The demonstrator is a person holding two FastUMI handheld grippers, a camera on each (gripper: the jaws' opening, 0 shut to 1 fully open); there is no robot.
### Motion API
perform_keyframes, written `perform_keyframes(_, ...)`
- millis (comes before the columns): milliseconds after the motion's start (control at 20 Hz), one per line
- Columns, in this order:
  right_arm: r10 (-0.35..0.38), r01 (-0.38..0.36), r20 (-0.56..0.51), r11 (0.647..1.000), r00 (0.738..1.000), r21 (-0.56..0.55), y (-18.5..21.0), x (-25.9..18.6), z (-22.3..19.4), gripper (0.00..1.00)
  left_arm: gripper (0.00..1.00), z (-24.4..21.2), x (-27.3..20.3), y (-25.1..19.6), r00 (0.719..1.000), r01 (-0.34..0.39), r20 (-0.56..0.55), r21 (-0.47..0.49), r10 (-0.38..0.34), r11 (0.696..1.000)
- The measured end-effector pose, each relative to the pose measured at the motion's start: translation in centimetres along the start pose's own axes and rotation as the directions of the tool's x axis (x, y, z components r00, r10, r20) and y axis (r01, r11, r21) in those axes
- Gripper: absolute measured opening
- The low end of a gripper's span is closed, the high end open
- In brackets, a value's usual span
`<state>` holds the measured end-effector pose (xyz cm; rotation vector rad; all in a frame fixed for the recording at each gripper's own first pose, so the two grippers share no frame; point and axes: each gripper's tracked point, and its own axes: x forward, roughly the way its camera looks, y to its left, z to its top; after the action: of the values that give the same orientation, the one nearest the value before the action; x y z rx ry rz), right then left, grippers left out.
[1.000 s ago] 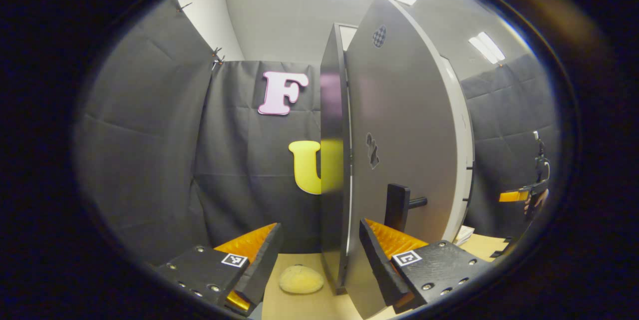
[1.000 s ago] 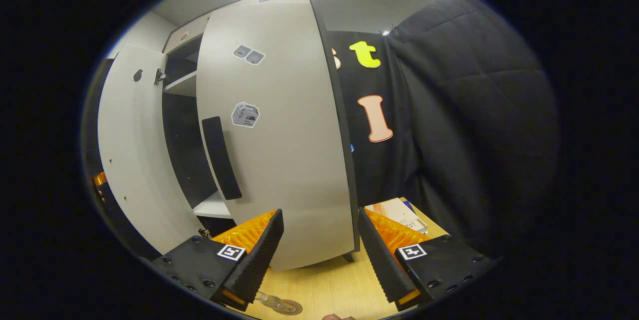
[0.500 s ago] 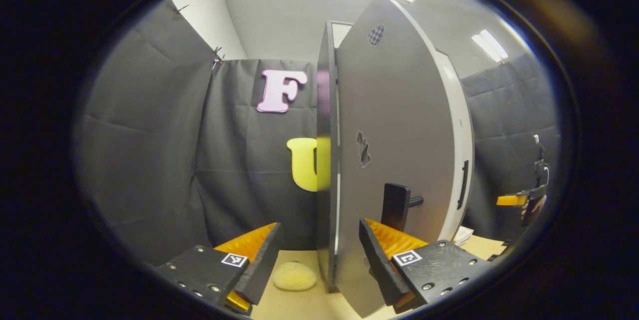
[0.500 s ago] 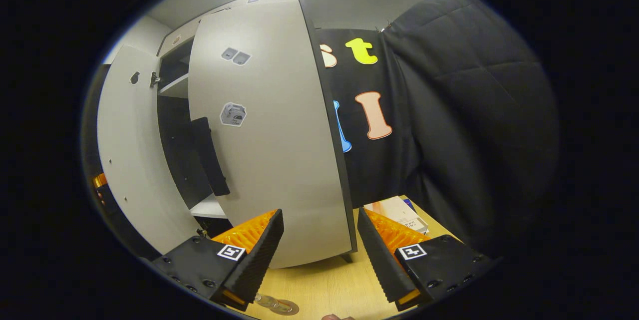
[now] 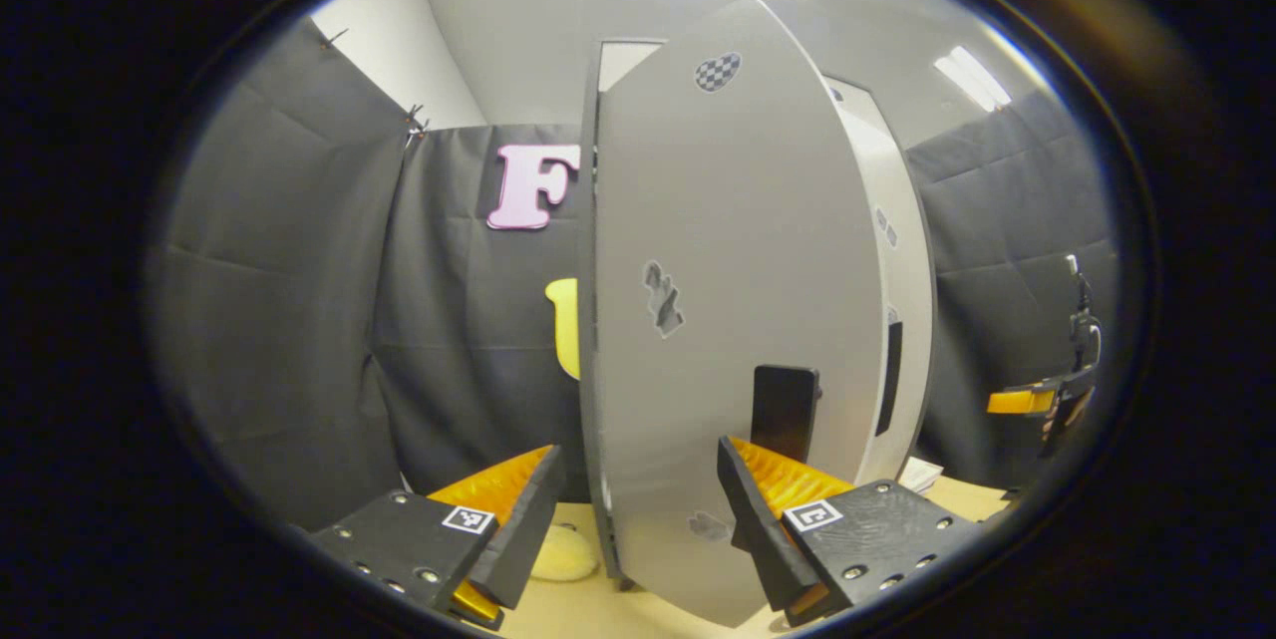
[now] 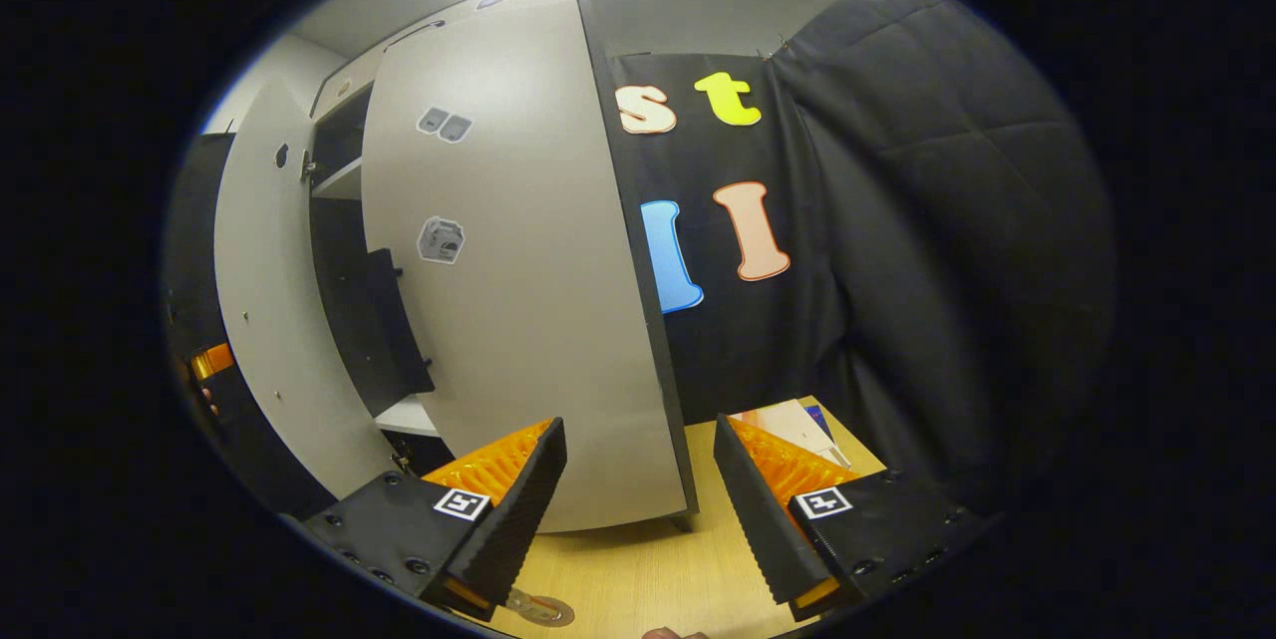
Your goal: Grasp the bottle in the cabinet with the left hand and place it on the coaster, then close the right door with the right hand and the left door with the left hand.
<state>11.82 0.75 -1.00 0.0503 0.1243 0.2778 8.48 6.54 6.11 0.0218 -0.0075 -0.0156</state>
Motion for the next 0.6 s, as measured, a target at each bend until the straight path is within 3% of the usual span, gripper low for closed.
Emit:
perform_keyframes(250, -0.02, 0.02, 0.01, 1.0, 1.0, -0.003, -3.5, -0.4, 1.6, 0.92, 0.9, 0.5, 1.2, -4.8, 0.999, -0.032, 0.005, -0.007, 0.032, 0.999)
perform_keyframes(600, -0.026, 0.027, 0.028, 0.999, 0.999, -0.036, -7.7, -0.8, 3.1, 0.95, 0.91, 2.4, -2.7, -6.8, 0.996, -0.078, 0.039, -0.07, 0.081, 0.994)
